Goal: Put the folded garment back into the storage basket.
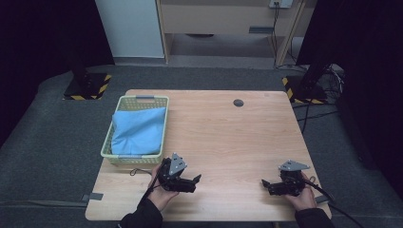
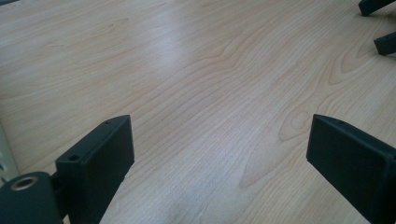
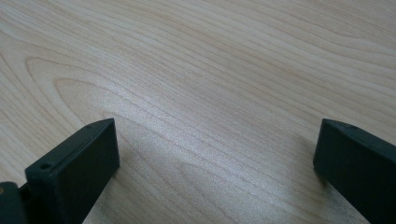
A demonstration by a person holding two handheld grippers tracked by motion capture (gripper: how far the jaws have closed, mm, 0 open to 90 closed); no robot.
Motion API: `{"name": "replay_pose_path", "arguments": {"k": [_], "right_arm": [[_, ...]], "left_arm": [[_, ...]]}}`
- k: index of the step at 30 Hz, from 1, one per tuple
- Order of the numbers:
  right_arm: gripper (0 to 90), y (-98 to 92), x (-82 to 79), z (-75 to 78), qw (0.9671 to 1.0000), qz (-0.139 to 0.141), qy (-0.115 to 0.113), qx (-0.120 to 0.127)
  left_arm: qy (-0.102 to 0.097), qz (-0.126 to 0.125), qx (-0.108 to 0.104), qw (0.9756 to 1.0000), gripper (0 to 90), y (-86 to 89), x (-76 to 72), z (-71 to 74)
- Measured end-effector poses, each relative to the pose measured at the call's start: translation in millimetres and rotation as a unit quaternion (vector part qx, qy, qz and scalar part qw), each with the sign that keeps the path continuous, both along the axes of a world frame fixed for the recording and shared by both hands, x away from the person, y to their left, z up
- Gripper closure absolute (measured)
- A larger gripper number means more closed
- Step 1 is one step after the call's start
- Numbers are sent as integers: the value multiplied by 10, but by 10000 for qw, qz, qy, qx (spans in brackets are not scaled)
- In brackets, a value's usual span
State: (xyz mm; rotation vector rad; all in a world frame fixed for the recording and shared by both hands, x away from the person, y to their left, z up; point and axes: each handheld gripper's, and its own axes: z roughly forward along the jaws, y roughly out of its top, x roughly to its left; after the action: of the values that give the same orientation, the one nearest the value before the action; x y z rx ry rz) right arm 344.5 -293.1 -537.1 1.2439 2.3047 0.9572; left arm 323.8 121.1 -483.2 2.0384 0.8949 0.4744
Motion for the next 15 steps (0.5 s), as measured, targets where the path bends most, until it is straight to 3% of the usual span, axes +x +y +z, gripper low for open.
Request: {"name": "replay_pose_path", "arguments": {"k": [15], "right_arm": [[3, -1, -1, 0, 10000, 1, 0, 2]], "left_arm": [[-4, 94, 0, 10000, 69, 145, -55, -25]]}}
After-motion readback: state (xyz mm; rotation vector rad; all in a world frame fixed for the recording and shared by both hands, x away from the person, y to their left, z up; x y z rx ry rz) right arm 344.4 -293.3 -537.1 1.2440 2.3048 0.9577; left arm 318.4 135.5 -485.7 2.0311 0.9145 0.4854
